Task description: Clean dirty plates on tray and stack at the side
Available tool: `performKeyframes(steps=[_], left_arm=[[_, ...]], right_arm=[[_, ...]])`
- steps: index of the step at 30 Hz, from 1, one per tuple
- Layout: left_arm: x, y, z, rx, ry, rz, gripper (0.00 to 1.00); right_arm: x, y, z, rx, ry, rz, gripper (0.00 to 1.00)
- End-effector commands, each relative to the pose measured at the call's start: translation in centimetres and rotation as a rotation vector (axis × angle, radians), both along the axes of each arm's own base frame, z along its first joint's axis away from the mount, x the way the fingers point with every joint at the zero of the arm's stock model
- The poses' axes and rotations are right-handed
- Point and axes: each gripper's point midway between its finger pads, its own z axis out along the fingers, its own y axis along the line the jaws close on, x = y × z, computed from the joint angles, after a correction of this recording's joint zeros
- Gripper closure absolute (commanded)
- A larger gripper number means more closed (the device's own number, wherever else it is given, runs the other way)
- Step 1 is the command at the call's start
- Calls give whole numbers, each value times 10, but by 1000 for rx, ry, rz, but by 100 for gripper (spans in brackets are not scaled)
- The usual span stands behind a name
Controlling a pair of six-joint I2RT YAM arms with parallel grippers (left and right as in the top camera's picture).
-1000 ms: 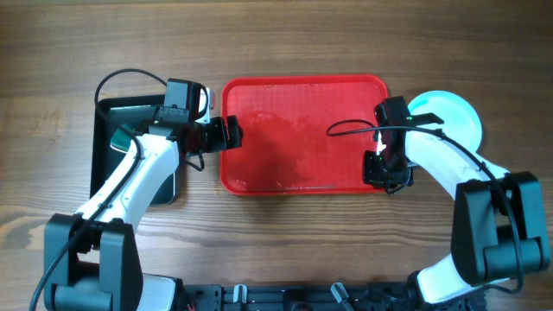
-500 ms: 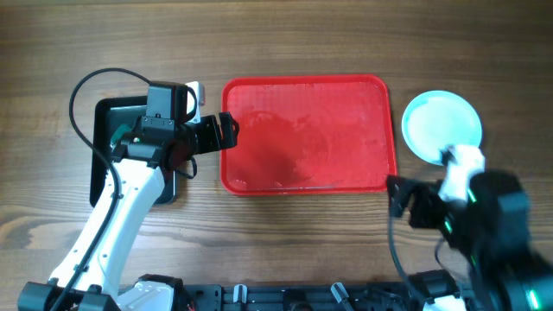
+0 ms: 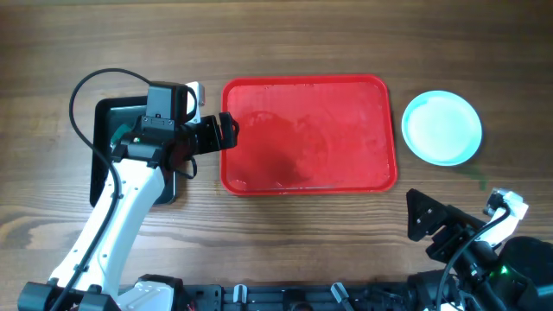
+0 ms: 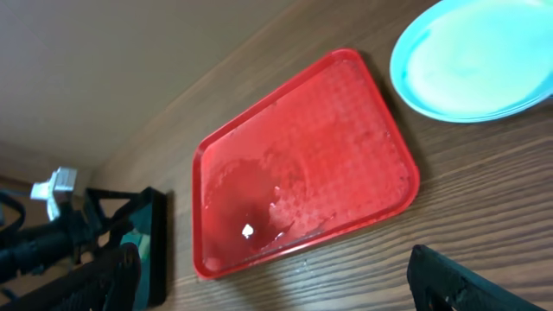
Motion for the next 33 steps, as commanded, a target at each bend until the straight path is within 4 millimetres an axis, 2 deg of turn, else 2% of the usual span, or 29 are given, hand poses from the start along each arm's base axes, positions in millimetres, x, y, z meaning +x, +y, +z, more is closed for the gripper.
performKeyframes(steps=[1, 5, 7, 10, 12, 14, 19, 25, 30, 33], left_arm=[[-1, -3, 2, -19, -1, -1, 0], [-1, -3, 2, -19, -1, -1, 0], [-1, -3, 2, -19, -1, -1, 0], [-1, -3, 2, -19, -1, -1, 0], [-1, -3, 2, -19, -1, -1, 0], [-1, -3, 2, -19, -1, -1, 0], [-1, -3, 2, -19, -1, -1, 0], [-1, -3, 2, -19, -1, -1, 0], [-1, -3, 2, -19, -1, -2, 0], [-1, -3, 2, -19, -1, -3, 0]], right_arm=[[1, -10, -1, -12, -7, -60, 0], [5, -18, -12, -79, -24, -78, 0], [13, -14, -10, -145, -116, -20, 0], [28, -3, -1, -190, -340, 50, 0], [35, 3, -5, -187, -450, 70, 0], [44, 4, -17, -181, -503, 61, 1], [72, 2, -54, -211, -530, 42, 0], [93, -9, -94, -273, -562, -3, 0], [95, -14, -94, -483, -620, 36, 0], [96, -25, -95, -607, -620, 24, 0]])
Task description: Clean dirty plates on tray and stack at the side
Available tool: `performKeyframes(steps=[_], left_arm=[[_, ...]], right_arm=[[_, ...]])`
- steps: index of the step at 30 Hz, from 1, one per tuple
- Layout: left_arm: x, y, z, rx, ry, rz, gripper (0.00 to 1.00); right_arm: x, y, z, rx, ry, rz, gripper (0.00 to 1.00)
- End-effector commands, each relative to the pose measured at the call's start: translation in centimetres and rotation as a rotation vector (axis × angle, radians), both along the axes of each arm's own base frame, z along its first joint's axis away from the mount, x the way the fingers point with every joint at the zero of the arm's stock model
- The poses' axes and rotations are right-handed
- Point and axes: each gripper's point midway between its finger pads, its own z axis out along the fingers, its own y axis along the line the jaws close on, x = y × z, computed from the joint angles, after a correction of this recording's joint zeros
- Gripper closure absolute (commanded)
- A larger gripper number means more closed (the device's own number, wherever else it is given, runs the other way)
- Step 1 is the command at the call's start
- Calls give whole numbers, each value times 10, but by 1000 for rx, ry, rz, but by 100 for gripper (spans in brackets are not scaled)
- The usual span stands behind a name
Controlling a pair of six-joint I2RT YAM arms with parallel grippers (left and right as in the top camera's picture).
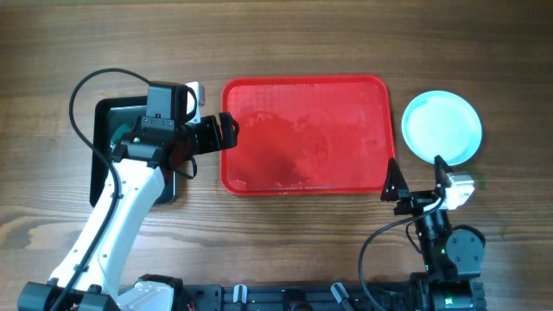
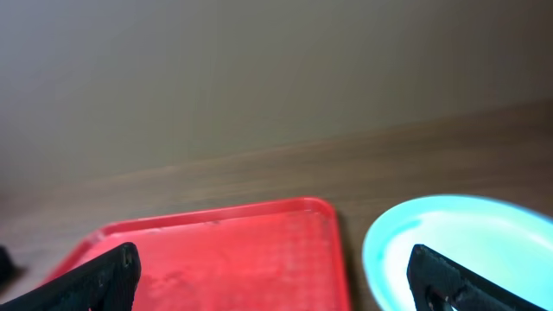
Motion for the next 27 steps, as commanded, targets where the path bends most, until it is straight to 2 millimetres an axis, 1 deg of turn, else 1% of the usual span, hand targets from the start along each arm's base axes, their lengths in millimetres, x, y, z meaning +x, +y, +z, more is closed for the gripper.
performKeyframes(steps=[1, 2, 4, 25, 27], left_arm=[[-1, -3, 2, -19, -1, -3, 0], [-1, -3, 2, -19, -1, -2, 0], [-1, -3, 2, -19, -1, -2, 0], [-1, -3, 2, -18, -1, -2, 0], [-1, 0, 1, -1, -3, 0, 0]], right_arm=[[0, -12, 3, -167, -32, -44, 0], [0, -21, 3, -167, -26, -85, 0], [0, -24, 3, -183, -25, -96, 0], [0, -24, 3, -191, -26, -95, 1], [0, -24, 3, -191, -26, -95, 0]])
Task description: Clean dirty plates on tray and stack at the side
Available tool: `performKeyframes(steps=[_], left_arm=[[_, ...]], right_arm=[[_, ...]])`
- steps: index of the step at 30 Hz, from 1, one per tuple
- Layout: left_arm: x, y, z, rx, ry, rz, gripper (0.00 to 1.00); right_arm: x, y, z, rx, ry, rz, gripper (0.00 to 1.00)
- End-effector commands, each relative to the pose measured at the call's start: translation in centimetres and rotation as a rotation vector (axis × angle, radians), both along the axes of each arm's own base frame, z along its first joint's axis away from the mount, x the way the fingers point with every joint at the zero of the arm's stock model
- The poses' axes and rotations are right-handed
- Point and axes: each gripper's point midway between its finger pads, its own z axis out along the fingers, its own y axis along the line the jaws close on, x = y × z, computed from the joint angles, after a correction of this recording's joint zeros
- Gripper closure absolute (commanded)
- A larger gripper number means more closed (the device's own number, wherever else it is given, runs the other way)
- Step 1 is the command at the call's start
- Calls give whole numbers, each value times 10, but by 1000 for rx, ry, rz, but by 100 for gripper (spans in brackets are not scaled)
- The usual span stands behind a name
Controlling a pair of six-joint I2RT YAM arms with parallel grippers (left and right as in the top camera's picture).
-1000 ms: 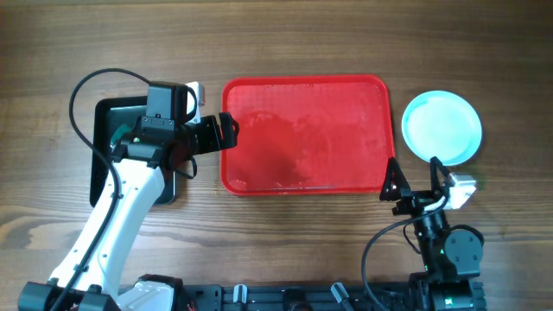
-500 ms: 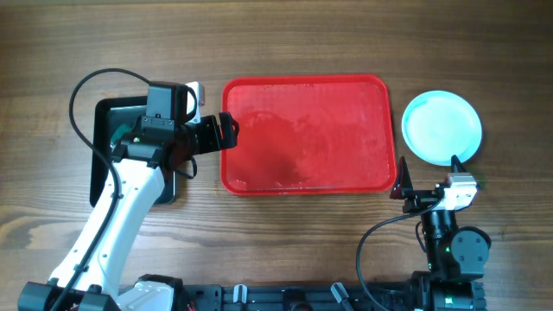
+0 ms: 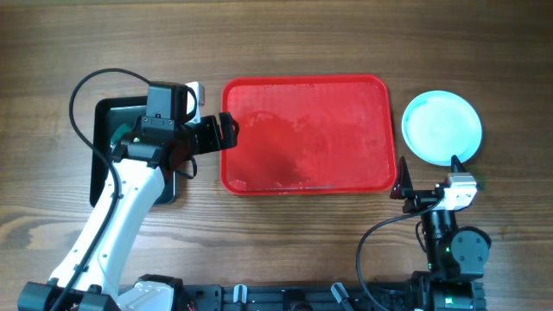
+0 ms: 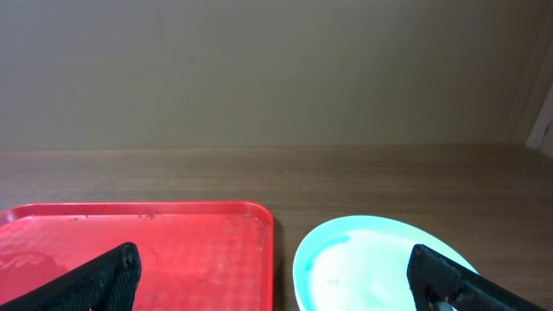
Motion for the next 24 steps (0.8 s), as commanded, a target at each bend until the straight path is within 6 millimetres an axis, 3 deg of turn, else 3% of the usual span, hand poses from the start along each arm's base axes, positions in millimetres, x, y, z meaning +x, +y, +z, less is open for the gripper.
performKeyframes(steps=[1, 3, 8, 14, 17, 24], left_arm=[[-1, 0, 0, -1, -1, 0, 0], [-4, 1, -4, 6, 8, -2, 0], [-49, 21, -38, 81, 12, -33, 0], [-76, 63, -62, 58, -267, 124, 0], [-81, 76, -60, 57, -425, 179, 0], [-84, 77, -38, 44, -671, 194, 0]], right_arm=[[-1, -2, 3, -21, -15, -7, 0], [-1, -2, 3, -20, -15, -7, 0], [-1, -2, 3, -21, -15, -7, 0], [-1, -2, 3, -21, -15, -7, 0], [-1, -2, 3, -21, -15, -7, 0], [-1, -2, 3, -20, -15, -7, 0]])
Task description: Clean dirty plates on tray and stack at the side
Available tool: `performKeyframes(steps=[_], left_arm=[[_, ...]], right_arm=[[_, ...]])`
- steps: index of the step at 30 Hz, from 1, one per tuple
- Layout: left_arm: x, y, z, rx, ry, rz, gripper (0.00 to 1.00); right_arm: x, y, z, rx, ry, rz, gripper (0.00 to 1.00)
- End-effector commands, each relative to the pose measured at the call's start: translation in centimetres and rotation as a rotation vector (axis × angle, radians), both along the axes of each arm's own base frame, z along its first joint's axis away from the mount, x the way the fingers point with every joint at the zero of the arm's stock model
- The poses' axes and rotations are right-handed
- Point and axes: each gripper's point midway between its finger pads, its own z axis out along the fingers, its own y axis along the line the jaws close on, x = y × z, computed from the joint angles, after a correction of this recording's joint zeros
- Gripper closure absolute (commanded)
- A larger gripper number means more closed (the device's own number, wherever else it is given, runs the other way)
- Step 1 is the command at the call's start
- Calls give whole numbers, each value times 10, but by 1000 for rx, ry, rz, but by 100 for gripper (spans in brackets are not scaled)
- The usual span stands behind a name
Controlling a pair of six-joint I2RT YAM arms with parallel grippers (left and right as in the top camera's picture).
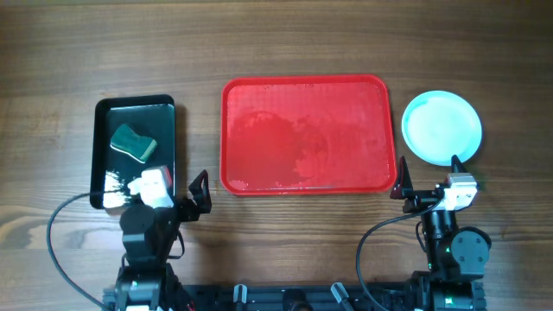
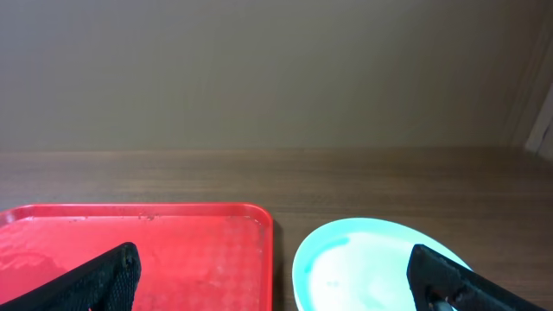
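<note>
The red tray point(image 1: 302, 134) lies mid-table, bare of plates, with wet smears; its right end shows as the red tray point(image 2: 138, 250). One light blue plate point(image 1: 441, 127) sits on the table right of it, also seen as the plate point(image 2: 380, 263). My right gripper point(image 1: 428, 173) rests at the front right, open and holding nothing, its fingers point(image 2: 112, 276) wide apart. My left gripper point(image 1: 177, 192) is drawn back at the front left, one finger point(image 1: 200, 186) showing; it looks open and empty.
A black tray point(image 1: 134, 151) with wet patches stands at the left, a green sponge point(image 1: 133, 142) lying in it. Bare wooden table surrounds the trays. A plain wall rises behind the table in the right wrist view.
My left arm, which reached over the black tray with its gripper at the red tray's left edge, now sits drawn back at the front left. The green sponge shows uncovered. The right arm is unchanged.
The right arm lay low at the front right corner, then stood facing the red tray and blue plate, then sat slightly further right and stayed there. The left arm held at the red tray's left edge throughout, and is now withdrawn.
</note>
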Motion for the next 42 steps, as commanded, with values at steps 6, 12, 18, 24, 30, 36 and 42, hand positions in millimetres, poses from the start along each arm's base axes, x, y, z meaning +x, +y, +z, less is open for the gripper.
performKeyframes(steps=[6, 12, 18, 24, 30, 36, 42], left_arm=[[1, 6, 33, 26, -175, 28, 0], [-1, 6, 57, 33, -283, 28, 0], [-4, 5, 74, 135, -371, 0, 0], [-4, 6, 74, 222, -381, -19, 0], [-4, 6, 74, 262, -385, -27, 0], [-3, 20, 71, 275, -361, 51, 0], [-4, 31, 71, 290, -351, 116, 0]], right_arm=[[0, -2, 1, -17, -9, -7, 0], [0, -2, -2, -16, 4, -7, 0], [0, -2, -2, -15, 4, -7, 0], [0, -2, -2, -15, 4, -7, 0], [0, -2, -2, -15, 4, -7, 0], [0, -2, -2, -16, 4, -7, 0], [0, -2, -2, -15, 4, -7, 0]])
